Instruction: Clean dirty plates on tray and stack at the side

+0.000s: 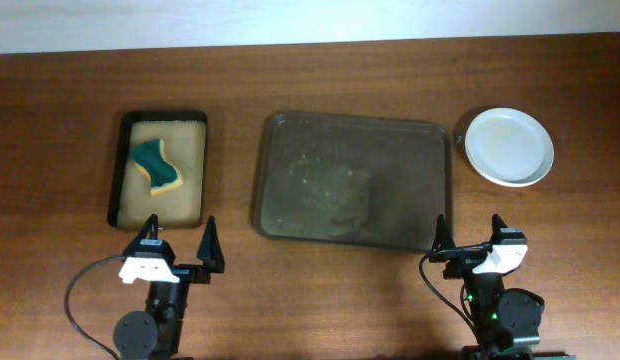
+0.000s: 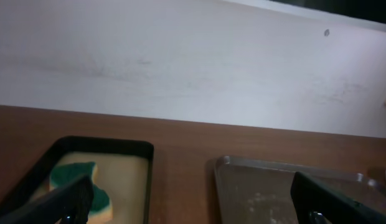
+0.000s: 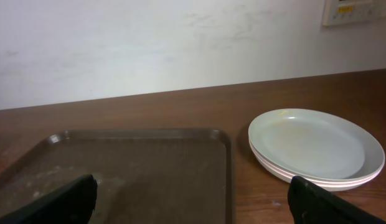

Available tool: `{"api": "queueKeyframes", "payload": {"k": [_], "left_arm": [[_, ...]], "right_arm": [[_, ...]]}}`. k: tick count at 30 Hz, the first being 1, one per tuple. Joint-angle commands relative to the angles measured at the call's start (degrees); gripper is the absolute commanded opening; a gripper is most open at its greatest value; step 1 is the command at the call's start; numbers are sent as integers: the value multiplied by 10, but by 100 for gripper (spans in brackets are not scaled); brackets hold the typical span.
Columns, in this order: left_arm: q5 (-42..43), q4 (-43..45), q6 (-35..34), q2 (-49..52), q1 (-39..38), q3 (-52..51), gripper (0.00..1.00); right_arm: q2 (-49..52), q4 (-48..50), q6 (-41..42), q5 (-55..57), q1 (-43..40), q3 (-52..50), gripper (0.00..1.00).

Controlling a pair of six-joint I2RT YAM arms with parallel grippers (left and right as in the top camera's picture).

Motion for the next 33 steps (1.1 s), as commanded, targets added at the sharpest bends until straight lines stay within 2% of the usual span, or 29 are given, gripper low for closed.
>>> {"api": "queueKeyframes", "payload": {"k": [1, 5, 9, 14, 33], "left_arm": [[-57, -17, 9, -36, -22, -19, 99], [-116, -60, 10, -61, -29, -19, 99], [-116, -116, 16, -61, -28, -19, 100], [-83, -119, 142, -61, -28, -19, 99], [-86, -118, 144, -61, -28, -19, 99]], "right_arm": [[-3, -3, 1, 5, 5, -3, 98], [-3, -3, 0, 5, 5, -3, 98], [-3, -3, 0, 5, 5, -3, 98], [-3, -3, 1, 5, 5, -3, 98], [-3, -3, 1, 5, 5, -3, 98]]}}
